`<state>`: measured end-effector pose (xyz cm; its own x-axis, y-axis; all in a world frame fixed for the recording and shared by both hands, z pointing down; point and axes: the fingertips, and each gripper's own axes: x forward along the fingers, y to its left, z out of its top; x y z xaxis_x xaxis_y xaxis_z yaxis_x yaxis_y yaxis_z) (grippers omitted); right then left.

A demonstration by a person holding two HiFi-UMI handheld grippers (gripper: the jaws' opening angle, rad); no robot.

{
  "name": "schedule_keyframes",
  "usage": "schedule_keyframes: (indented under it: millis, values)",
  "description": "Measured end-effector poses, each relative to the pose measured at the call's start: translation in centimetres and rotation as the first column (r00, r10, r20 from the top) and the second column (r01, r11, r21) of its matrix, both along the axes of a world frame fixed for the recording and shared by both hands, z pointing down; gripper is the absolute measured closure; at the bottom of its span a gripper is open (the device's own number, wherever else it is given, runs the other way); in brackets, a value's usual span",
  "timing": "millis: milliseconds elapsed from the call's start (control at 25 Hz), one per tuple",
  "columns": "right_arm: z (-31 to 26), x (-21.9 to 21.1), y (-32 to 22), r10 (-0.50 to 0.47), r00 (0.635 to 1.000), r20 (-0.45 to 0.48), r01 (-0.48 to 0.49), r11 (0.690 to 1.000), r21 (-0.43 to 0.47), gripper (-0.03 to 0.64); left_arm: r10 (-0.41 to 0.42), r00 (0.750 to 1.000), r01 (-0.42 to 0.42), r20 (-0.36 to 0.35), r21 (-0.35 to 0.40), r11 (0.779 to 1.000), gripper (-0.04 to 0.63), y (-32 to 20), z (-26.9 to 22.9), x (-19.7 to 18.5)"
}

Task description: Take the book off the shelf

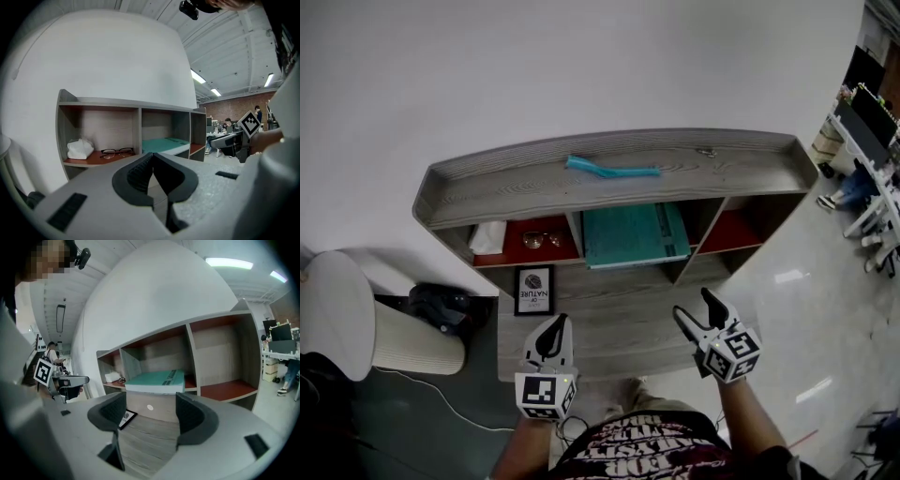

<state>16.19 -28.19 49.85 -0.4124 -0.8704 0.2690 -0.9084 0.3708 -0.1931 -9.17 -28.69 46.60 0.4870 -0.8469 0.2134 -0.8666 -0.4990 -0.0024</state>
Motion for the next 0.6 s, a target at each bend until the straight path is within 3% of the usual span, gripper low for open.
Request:
schedule_keyframes:
  millis: [360,600]
  values:
    - [1.7,1.0,-4.2,0.018,0.987,0.159,-0.001,0.994,-0.107,0.288,0.039,0.999,-0.039,0.022,-0.025,0.999,0.589,-3.7,1.3,2.7]
    - [2.8,2.1,-6.4,0.072,0.936,0.346,-0.004,0.981,-0.192,0.285,0.057,0.998,-0.056,0.041,-0.024,0.998,0.589,-5.3,1.1,3.8]
